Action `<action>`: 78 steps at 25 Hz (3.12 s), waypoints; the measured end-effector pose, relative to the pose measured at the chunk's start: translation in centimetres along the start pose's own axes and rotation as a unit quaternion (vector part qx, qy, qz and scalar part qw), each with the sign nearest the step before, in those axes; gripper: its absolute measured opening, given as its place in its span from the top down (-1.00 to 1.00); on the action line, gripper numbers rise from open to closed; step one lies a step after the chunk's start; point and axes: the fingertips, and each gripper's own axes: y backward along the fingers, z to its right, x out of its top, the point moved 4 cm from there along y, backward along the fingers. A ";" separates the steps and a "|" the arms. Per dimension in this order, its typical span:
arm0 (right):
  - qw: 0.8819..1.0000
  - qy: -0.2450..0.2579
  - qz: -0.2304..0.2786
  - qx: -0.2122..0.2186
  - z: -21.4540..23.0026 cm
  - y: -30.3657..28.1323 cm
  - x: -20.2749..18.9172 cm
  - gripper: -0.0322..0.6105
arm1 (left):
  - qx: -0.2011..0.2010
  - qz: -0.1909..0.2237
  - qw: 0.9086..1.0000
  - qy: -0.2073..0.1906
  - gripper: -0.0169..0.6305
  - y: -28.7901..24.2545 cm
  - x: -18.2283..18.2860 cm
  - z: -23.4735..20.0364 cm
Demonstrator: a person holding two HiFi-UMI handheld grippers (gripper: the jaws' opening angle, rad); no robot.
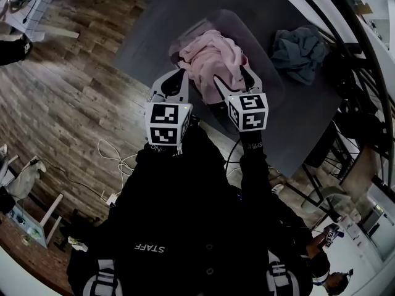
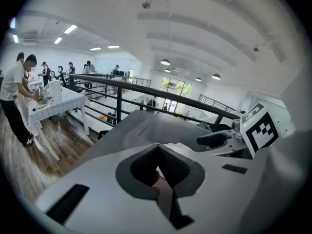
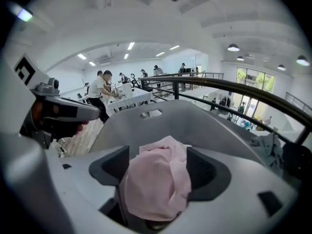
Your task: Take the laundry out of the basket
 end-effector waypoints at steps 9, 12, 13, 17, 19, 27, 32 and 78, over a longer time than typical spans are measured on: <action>0.997 -0.009 -0.080 0.021 0.8 -4.6 -2.3 -0.72 | -0.010 -0.006 1.000 0.000 0.95 -2.0 1.4 0.3; 0.995 -0.013 -0.094 0.021 1.2 -5.6 -2.9 -0.78 | -0.012 -0.016 1.000 -0.004 0.95 -2.9 1.5 0.5; 0.995 -0.017 -0.098 0.020 1.4 -5.9 -3.1 -0.80 | -0.011 -0.021 1.000 -0.006 0.95 -3.2 1.4 0.5; 0.992 -0.034 -0.115 0.026 1.8 -7.5 -4.2 -0.86 | -0.005 -0.041 0.999 -0.012 0.95 -4.1 1.4 0.7; 0.991 -0.035 -0.130 0.029 2.0 -8.6 -5.0 -0.90 | -0.002 -0.048 0.999 -0.013 0.95 -4.4 1.4 0.6; 0.983 -0.034 -0.181 0.022 4.0 -12.5 -7.2 -0.91 | -0.001 -0.053 0.998 -0.014 0.95 -5.2 1.3 0.3; 0.979 -0.046 -0.198 0.033 4.3 -14.0 -7.9 -0.91 | -0.003 -0.059 0.998 -0.014 0.95 -5.6 0.9 0.4; 0.995 -0.084 -0.048 -0.003 2.4 -6.3 -0.8 0.06 | 0.030 0.011 0.999 0.013 0.95 3.3 2.8 -2.0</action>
